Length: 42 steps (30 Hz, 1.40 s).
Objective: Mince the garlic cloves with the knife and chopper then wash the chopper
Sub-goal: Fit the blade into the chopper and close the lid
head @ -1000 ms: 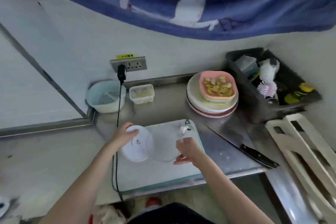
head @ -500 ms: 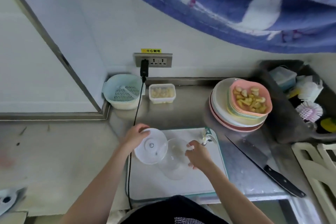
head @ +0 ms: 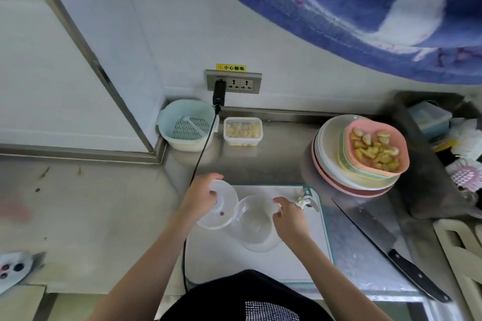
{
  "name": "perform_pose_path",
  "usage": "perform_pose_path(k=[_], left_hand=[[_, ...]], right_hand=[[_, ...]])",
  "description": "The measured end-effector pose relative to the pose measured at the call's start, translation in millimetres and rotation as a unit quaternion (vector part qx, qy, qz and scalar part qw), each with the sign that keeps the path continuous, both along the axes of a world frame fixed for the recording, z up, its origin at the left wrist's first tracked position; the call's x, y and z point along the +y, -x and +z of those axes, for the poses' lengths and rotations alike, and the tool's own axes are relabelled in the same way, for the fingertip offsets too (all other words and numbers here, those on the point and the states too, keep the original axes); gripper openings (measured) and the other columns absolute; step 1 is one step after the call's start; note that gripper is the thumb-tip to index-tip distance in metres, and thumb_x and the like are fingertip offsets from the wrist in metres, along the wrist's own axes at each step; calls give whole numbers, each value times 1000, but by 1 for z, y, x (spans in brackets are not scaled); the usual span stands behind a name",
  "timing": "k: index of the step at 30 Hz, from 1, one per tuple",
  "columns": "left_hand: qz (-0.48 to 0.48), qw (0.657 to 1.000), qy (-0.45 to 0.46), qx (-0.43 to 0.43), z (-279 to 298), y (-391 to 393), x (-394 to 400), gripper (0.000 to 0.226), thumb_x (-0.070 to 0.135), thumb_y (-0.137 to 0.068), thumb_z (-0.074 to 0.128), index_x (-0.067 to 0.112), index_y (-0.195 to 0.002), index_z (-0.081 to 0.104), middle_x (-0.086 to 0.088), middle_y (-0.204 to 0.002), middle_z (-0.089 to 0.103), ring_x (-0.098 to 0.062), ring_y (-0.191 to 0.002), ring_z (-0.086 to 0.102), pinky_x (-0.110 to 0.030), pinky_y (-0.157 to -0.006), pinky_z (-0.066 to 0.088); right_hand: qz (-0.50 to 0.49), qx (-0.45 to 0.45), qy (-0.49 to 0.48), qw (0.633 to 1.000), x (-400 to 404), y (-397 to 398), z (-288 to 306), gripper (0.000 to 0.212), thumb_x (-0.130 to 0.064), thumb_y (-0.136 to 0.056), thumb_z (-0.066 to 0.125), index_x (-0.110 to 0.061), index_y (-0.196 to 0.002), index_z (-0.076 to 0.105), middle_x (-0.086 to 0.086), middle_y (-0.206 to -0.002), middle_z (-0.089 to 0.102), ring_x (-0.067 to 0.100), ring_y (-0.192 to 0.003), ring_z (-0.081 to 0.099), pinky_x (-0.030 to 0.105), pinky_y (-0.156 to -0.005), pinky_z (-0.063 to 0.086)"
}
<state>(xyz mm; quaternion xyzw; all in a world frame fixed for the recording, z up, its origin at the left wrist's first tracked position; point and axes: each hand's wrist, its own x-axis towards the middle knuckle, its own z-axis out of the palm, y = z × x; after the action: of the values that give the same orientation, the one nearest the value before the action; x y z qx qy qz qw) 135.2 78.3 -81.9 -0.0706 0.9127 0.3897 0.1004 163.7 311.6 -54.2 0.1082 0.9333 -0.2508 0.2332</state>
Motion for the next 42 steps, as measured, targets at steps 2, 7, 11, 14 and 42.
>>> perform_pose_path(k=[2,7,11,14,42], left_hand=[[-79,996,38,-14,3,-1,6,52,11,-83,57,26,-133,53,1,-142,48,-19,-137,36,-34,-112,26],[-184,968,160,-68,2,2,2,68,38,-91,58,34,-150,24,4,-161,7,-14,-148,-3,-46,-116,4],[-143,973,168,-69,-1,3,-2,68,36,-93,56,37,-151,20,-1,-161,3,-24,-148,-5,-43,-117,6],[-121,979,165,-27,-2,-2,1,59,32,-99,46,32,-152,21,-4,-161,8,-23,-149,-2,-39,-118,2],[-41,994,97,24,25,-26,38,29,39,-97,48,13,-99,61,6,-62,51,-20,-64,50,-29,-58,39]], right_hand=[[13,2,-29,1000,-6,0,1,61,-4,-92,37,-34,-146,33,4,-133,50,24,-107,56,27,-71,43],[-2,16,-10,1000,-11,-2,-2,66,-1,-92,35,-35,-149,28,6,-137,41,23,-103,56,28,-71,46],[5,39,4,999,-13,-5,0,59,-5,-97,36,-31,-150,26,11,-135,41,26,-106,56,32,-81,48],[28,61,-40,997,-15,-10,2,48,-24,-102,37,-31,-149,29,7,-134,44,25,-113,53,34,-80,49],[-229,258,175,922,29,-3,23,12,-9,-86,66,-14,-97,69,-2,-73,67,17,-74,64,27,-67,48]])
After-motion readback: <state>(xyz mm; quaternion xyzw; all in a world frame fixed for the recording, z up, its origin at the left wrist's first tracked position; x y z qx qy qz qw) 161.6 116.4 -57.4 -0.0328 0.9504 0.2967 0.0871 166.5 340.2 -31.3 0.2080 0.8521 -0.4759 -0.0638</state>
